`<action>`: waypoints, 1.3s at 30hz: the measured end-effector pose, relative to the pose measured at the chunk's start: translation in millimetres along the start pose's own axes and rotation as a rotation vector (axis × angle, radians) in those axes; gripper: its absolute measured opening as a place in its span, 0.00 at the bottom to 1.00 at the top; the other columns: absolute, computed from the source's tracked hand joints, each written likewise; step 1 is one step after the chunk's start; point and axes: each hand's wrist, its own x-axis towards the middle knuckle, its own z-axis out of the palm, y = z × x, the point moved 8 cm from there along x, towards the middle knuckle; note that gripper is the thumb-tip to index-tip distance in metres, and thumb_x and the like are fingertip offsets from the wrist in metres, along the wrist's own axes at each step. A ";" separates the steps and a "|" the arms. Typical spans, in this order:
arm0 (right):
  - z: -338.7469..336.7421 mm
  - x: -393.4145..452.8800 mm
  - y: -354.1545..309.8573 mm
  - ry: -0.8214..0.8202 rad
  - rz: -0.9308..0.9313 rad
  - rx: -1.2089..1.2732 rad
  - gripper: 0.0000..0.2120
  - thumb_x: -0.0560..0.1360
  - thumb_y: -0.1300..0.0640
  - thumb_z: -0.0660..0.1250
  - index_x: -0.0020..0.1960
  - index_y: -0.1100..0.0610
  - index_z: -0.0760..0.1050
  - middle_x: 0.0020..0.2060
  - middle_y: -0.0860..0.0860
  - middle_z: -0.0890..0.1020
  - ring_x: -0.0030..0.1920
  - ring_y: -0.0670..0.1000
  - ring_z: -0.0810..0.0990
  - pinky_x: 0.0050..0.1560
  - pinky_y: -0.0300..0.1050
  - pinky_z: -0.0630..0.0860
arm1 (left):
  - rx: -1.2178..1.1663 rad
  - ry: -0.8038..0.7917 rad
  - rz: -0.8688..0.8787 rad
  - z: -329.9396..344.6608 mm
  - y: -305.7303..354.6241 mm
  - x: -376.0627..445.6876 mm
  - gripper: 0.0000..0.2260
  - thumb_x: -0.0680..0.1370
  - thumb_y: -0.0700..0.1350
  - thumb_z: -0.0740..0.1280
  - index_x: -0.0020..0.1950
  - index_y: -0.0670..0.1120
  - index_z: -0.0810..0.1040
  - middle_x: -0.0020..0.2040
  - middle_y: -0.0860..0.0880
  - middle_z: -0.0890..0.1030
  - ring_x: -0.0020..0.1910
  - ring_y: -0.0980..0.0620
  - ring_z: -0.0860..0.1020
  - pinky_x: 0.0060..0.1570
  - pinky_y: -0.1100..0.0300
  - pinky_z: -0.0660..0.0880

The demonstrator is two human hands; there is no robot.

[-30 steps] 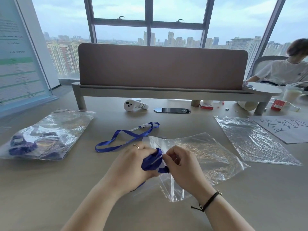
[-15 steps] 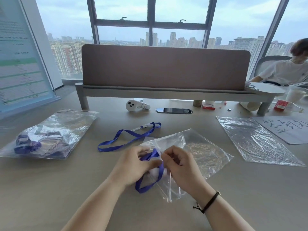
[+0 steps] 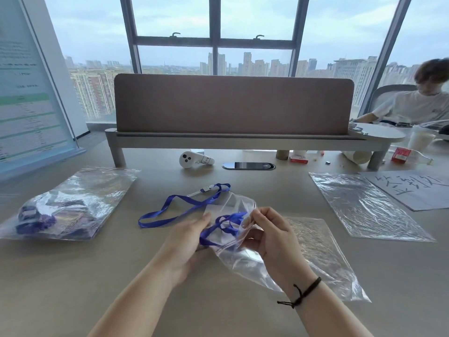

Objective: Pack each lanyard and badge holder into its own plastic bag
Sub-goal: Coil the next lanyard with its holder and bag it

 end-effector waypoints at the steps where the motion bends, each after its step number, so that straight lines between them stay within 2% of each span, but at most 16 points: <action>1: -0.4 0.1 0.0 -0.002 -0.002 -0.006 0.10 0.81 0.61 0.62 0.41 0.62 0.75 0.35 0.58 0.79 0.30 0.57 0.78 0.39 0.54 0.78 | -0.051 -0.066 -0.067 6.4 -4.4 -2.1 0.14 0.83 0.47 0.62 0.57 0.42 0.84 0.53 0.40 0.86 0.54 0.38 0.83 0.61 0.42 0.76; 4: -0.2 0.0 0.9 -0.007 -0.002 -0.047 0.09 0.81 0.61 0.63 0.43 0.62 0.74 0.35 0.59 0.79 0.33 0.58 0.77 0.36 0.51 0.78 | -0.100 -0.183 -0.097 16.4 -6.1 -4.6 0.15 0.84 0.42 0.59 0.60 0.38 0.82 0.55 0.38 0.84 0.51 0.39 0.83 0.54 0.45 0.80; 7: 5.1 -3.2 1.4 -0.041 -0.019 -0.135 0.07 0.80 0.62 0.65 0.43 0.63 0.74 0.35 0.62 0.79 0.34 0.60 0.78 0.35 0.51 0.80 | -0.056 -0.151 -0.081 12.7 -7.6 -2.4 0.14 0.83 0.37 0.59 0.54 0.37 0.85 0.50 0.38 0.85 0.40 0.46 0.84 0.38 0.55 0.82; 10: 16.1 -8.0 3.4 -0.099 -0.069 -0.329 0.06 0.78 0.63 0.68 0.43 0.64 0.77 0.34 0.65 0.80 0.36 0.60 0.81 0.37 0.50 0.82 | -0.015 -0.126 -0.036 14.2 -3.1 -5.8 0.11 0.81 0.37 0.64 0.49 0.37 0.86 0.50 0.32 0.83 0.44 0.39 0.82 0.50 0.44 0.81; 12: 24.5 -9.4 0.8 -0.114 -0.110 -0.461 0.03 0.76 0.63 0.70 0.44 0.60 0.80 0.33 0.59 0.82 0.34 0.56 0.82 0.37 0.48 0.81 | -0.042 -0.108 0.006 15.1 6.6 -10.5 0.09 0.76 0.40 0.71 0.51 0.35 0.84 0.53 0.28 0.82 0.50 0.32 0.81 0.58 0.34 0.77; 14: 34.3 -9.9 -5.6 -0.124 -0.154 -0.604 0.04 0.75 0.62 0.72 0.44 0.54 0.81 0.32 0.50 0.84 0.33 0.49 0.82 0.36 0.44 0.80 | -0.044 -0.080 0.063 13.7 17.9 -11.3 0.13 0.71 0.42 0.74 0.52 0.35 0.84 0.51 0.29 0.83 0.51 0.30 0.82 0.54 0.33 0.78; 17: 44.3 -11.6 -29.5 -0.027 -0.333 -0.965 0.04 0.73 0.51 0.73 0.45 0.47 0.78 0.33 0.45 0.80 0.36 0.46 0.80 0.38 0.48 0.79 | 0.030 -0.020 0.166 9.8 37.8 -11.9 0.07 0.75 0.39 0.72 0.49 0.36 0.85 0.46 0.35 0.85 0.45 0.34 0.85 0.48 0.38 0.82; 21: 55.8 -25.8 -83.2 0.232 -0.641 -1.295 0.29 0.67 0.32 0.72 0.62 0.43 0.69 0.53 0.40 0.70 0.54 0.45 0.68 0.56 0.40 0.66 | 0.153 -0.039 0.279 4.5 72.8 -20.3 0.04 0.73 0.39 0.75 0.45 0.40 0.87 0.41 0.37 0.85 0.32 0.44 0.80 0.35 0.55 0.79; 23: 54.3 -18.7 -95.9 0.194 -0.541 -1.245 0.47 0.60 0.28 0.73 0.72 0.42 0.58 0.61 0.42 0.65 0.63 0.46 0.63 0.65 0.43 0.60 | 0.241 -0.070 0.301 3.0 89.4 -27.5 0.05 0.71 0.40 0.77 0.45 0.40 0.87 0.39 0.39 0.85 0.28 0.51 0.77 0.28 0.62 0.75; 25: 50.6 -7.3 -98.6 0.117 -0.337 -1.099 0.56 0.54 0.29 0.76 0.74 0.43 0.55 0.61 0.43 0.69 0.64 0.47 0.68 0.68 0.49 0.65 | 0.324 -0.080 0.346 2.4 107.3 -37.7 0.05 0.70 0.39 0.78 0.44 0.40 0.87 0.34 0.44 0.84 0.27 0.55 0.77 0.27 0.66 0.75; 26: 51.7 -3.2 -99.0 0.069 -0.249 -1.003 0.53 0.55 0.32 0.79 0.73 0.47 0.60 0.57 0.44 0.75 0.59 0.48 0.75 0.63 0.52 0.74 | 0.345 -0.092 0.362 2.1 113.9 -40.0 0.07 0.67 0.40 0.79 0.43 0.40 0.86 0.33 0.45 0.85 0.28 0.54 0.78 0.29 0.66 0.76; 28: 58.2 -1.0 -102.0 -0.033 -0.162 -0.887 0.32 0.60 0.42 0.81 0.57 0.58 0.77 0.42 0.50 0.84 0.41 0.49 0.83 0.45 0.52 0.83 | 0.385 -0.111 0.382 0.6 124.2 -43.2 0.11 0.65 0.42 0.79 0.44 0.39 0.86 0.36 0.44 0.86 0.32 0.51 0.81 0.32 0.64 0.79; 29: 61.0 -2.2 -105.4 -0.057 -0.167 -0.842 0.21 0.64 0.47 0.81 0.45 0.61 0.80 0.34 0.51 0.84 0.32 0.47 0.81 0.36 0.49 0.81 | 0.408 -0.110 0.393 -0.8 129.2 -45.9 0.11 0.67 0.42 0.78 0.45 0.39 0.86 0.38 0.43 0.86 0.34 0.51 0.82 0.33 0.63 0.79; 31: 61.7 -5.6 -114.3 -0.045 -0.215 -0.709 0.15 0.66 0.53 0.80 0.34 0.60 0.77 0.25 0.49 0.78 0.25 0.46 0.74 0.30 0.43 0.73 | 0.431 -0.099 0.401 -5.0 137.8 -50.1 0.07 0.73 0.44 0.76 0.46 0.40 0.86 0.40 0.44 0.87 0.35 0.51 0.82 0.34 0.63 0.79; 35: 54.7 -11.4 -130.4 0.051 -0.270 -0.479 0.14 0.68 0.55 0.79 0.35 0.58 0.75 0.24 0.49 0.77 0.25 0.49 0.73 0.33 0.46 0.73 | 0.425 -0.067 0.417 -11.0 150.4 -70.0 0.11 0.78 0.53 0.68 0.50 0.47 0.85 0.42 0.45 0.87 0.34 0.51 0.84 0.31 0.63 0.78; 39: 58.5 -20.8 -143.1 0.033 -0.286 -0.411 0.12 0.72 0.55 0.76 0.37 0.59 0.76 0.28 0.51 0.80 0.25 0.48 0.75 0.31 0.44 0.76 | 0.537 -0.065 0.504 -15.2 148.1 -84.8 0.14 0.70 0.46 0.78 0.54 0.49 0.82 0.43 0.46 0.87 0.36 0.52 0.84 0.38 0.59 0.81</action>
